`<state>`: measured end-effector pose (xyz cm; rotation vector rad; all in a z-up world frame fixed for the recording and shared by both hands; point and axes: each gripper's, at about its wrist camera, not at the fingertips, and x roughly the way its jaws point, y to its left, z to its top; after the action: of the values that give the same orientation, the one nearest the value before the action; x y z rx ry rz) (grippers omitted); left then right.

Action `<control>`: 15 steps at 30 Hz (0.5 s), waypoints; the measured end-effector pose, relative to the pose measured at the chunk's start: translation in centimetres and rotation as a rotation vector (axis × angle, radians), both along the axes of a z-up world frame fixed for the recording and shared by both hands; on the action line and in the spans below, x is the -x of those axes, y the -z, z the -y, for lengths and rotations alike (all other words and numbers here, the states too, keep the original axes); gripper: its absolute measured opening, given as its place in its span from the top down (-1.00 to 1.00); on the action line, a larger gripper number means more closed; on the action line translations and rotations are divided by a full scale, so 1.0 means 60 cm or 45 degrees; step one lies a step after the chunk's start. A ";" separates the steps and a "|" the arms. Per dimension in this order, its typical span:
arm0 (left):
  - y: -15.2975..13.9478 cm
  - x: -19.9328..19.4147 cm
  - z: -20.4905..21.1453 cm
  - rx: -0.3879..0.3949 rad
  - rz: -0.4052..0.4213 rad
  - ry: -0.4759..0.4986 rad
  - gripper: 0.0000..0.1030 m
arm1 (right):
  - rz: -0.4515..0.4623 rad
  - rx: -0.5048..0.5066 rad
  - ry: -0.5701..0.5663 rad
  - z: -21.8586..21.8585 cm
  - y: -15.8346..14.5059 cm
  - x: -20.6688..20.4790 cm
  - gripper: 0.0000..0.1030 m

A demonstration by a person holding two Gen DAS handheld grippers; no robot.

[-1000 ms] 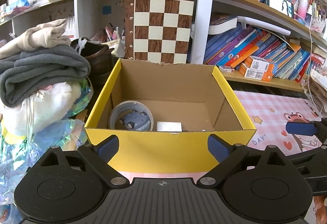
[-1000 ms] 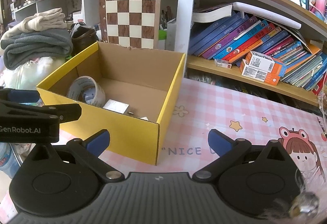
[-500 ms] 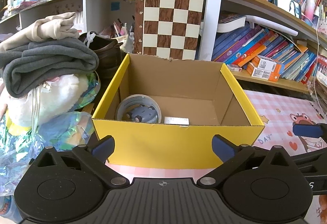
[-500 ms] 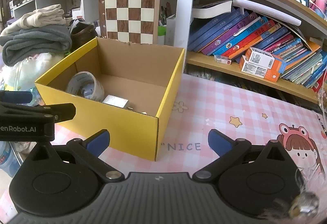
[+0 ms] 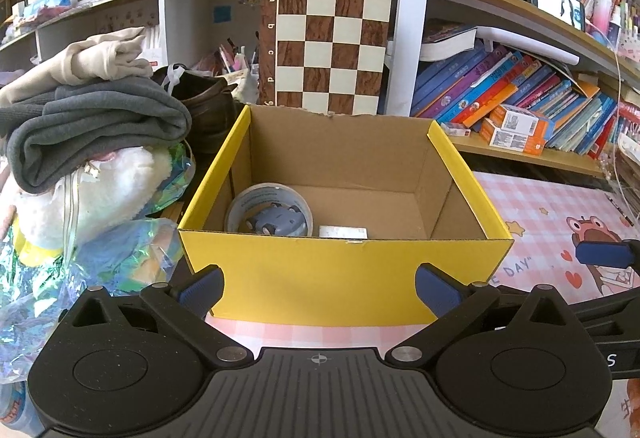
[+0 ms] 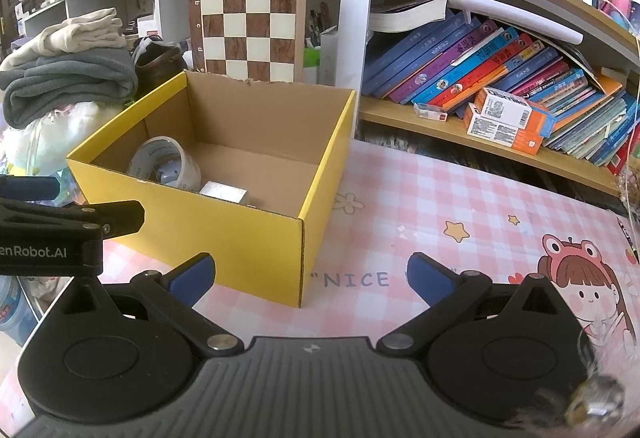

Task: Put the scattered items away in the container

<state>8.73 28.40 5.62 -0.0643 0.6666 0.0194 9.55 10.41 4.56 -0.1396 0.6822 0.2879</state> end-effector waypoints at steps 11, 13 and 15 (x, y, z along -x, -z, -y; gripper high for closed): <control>-0.002 0.008 0.014 -0.005 0.006 0.026 -1.00 | 0.008 0.002 0.029 0.016 0.001 0.012 -1.00; -0.003 0.009 0.014 -0.008 0.007 0.025 -1.00 | 0.008 0.000 0.033 0.018 0.001 0.013 -1.00; -0.004 0.010 0.014 -0.010 0.008 0.025 -1.00 | 0.007 -0.002 0.037 0.019 0.001 0.015 -1.00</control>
<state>8.11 27.58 5.85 -0.0506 0.6607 0.0031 8.68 9.24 4.48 -0.1287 0.6779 0.2604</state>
